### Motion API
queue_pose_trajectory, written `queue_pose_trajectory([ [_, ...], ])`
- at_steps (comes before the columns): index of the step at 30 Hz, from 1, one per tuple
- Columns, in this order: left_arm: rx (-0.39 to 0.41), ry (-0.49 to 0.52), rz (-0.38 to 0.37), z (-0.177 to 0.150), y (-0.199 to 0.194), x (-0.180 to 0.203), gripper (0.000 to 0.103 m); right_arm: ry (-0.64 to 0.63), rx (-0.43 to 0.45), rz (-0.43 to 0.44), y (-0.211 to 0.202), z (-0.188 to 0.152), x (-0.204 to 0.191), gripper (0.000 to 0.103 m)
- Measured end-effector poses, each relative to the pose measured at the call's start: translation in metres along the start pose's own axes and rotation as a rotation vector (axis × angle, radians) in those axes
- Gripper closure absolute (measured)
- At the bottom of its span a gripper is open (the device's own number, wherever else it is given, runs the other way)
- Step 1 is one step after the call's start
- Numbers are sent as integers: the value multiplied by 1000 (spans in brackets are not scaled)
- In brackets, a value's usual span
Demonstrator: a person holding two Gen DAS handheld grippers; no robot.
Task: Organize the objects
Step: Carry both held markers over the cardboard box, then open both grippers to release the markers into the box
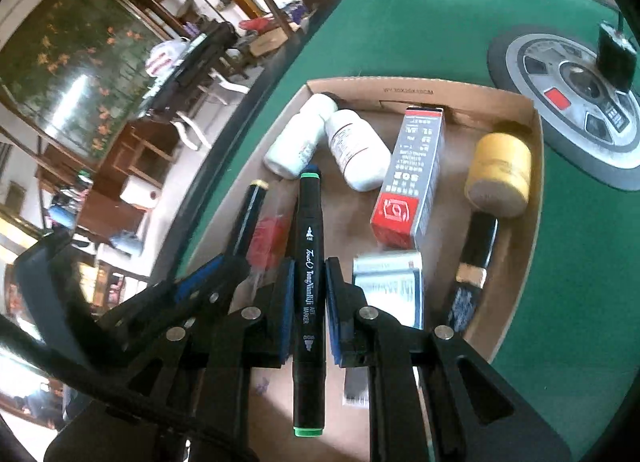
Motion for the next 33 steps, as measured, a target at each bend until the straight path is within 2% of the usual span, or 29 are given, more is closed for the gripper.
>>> queue_pose_trajectory([
  [3, 6, -10, 8, 0, -2, -3, 90, -28, 20, -42, 1, 3, -1, 90],
  [4, 5, -15, 10, -1, -2, -5, 88, -34, 21, -47, 1, 4, -2, 90],
  [5, 3, -24, 14, -1, -2, -7, 82, -39, 22, -51, 0, 4, -4, 90],
  [8, -1, -32, 16, 1, -1, -10, 82, -62, 31, -75, -1, 5, -5, 90],
  [10, -1, -24, 10, 1, -1, -8, 77, -68, 35, -84, -2, 4, -6, 90],
  [12, 1, -17, -12, 0, -2, -5, 64, -67, 39, -84, -4, 5, -6, 90],
  [14, 4, -27, -28, -1, -4, -3, 57, -67, 44, -84, -4, 5, -5, 90],
  [19, 40, -44, -27, -1, -15, -2, 57, -66, 37, -71, -3, 7, -5, 88],
  [23, 52, -70, -26, 0, -23, -6, 57, -51, 68, -55, -17, 12, 0, 88],
  [27, 58, -93, -28, 0, -36, -3, 55, -49, 115, -48, -40, 16, 7, 71],
  [29, 73, -96, -36, 0, -45, 4, 49, -47, 136, -52, -49, 15, 12, 69],
  [33, 90, -78, -61, 1, -56, 27, 49, -42, 168, -72, -70, 12, 29, 68],
])
Point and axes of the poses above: each gripper's, at about its wrist camera, not at the fingertips, and y roughly the way its jaws point, x to its right, z to its top, the point moved 3 cm from there along y, roughly the way its jaws point, and after that the axes turned 10 degrees about x, right-handed, at the moved point
